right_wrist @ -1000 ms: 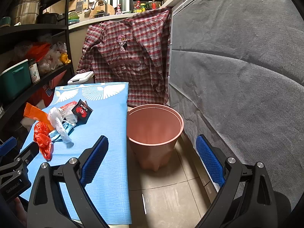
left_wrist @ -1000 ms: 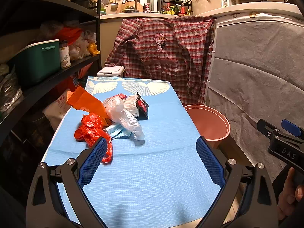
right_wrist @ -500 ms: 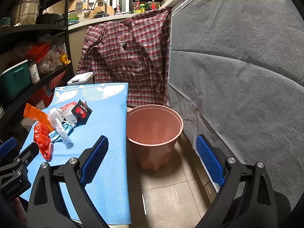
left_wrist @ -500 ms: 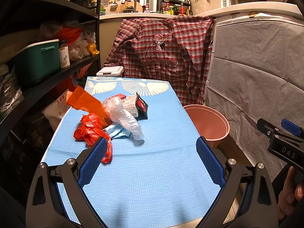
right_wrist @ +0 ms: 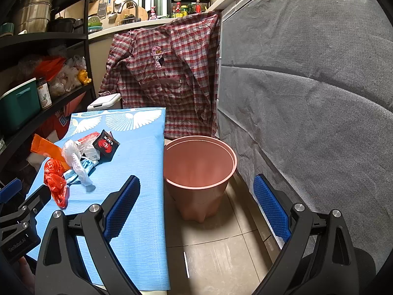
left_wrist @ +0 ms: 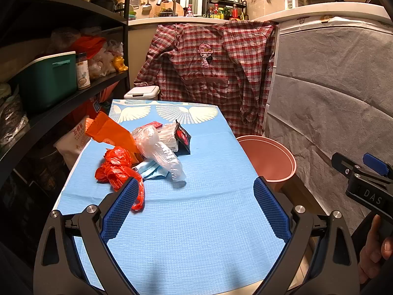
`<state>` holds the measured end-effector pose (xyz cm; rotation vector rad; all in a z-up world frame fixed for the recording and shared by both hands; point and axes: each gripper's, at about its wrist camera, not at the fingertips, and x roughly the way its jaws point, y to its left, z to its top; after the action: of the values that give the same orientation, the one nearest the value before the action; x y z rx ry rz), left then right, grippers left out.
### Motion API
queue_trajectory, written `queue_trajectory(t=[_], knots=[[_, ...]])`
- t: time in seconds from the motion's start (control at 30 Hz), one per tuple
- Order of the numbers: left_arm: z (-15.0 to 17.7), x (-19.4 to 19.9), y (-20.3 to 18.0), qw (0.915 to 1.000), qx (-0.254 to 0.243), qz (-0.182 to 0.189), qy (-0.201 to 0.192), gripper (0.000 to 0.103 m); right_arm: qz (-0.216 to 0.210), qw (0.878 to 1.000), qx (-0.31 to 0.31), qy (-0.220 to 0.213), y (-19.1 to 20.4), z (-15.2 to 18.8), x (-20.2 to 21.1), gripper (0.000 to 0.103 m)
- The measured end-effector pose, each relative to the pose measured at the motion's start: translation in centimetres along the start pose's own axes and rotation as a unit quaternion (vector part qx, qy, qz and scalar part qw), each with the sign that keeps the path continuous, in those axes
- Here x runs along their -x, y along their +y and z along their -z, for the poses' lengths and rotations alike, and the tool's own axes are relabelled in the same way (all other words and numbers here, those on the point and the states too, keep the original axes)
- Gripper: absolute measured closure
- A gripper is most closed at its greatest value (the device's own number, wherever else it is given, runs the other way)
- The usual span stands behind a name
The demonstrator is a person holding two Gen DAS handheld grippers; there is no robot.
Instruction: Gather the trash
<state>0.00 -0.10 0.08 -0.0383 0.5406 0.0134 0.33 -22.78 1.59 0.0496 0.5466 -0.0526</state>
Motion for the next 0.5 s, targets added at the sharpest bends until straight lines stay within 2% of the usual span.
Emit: queue_trajectory(t=[0.1, 0.17, 0.3, 0.47, 0.5], knots=[[0.0, 0.0, 0.0, 1.0000, 0.000, 0.000, 0.000, 0.012, -0.002, 1.000, -0.001, 0.001, 0.0, -0.1, -0.1, 0.016], [0.0, 0.0, 0.0, 1.0000, 0.000, 0.000, 0.000, 0.017, -0.006, 1.000, -0.005, 0.000, 0.1, -0.2, -0.1, 0.023], [0.8, 0.3, -0.4, 1.0000, 0.001, -0.006, 0.002, 0.031, -0.025, 1.000, -0.015, -0.012, 0.0, -1.2, 0.5, 0.029], [-0.7, 0.2, 1.1, 0.9997, 0.018, -0.014, 0.005, 0.050, -0.066, 0.998, -0.018, -0.008, 1.2, -1.9, 0.0, 0.045], [-1.1, -0.1, 2.0, 0.9991, 0.033, -0.008, -0.024, 0.054, -0.084, 0.996, -0.017, -0.009, 1.6, -2.4, -0.1, 0.047]])
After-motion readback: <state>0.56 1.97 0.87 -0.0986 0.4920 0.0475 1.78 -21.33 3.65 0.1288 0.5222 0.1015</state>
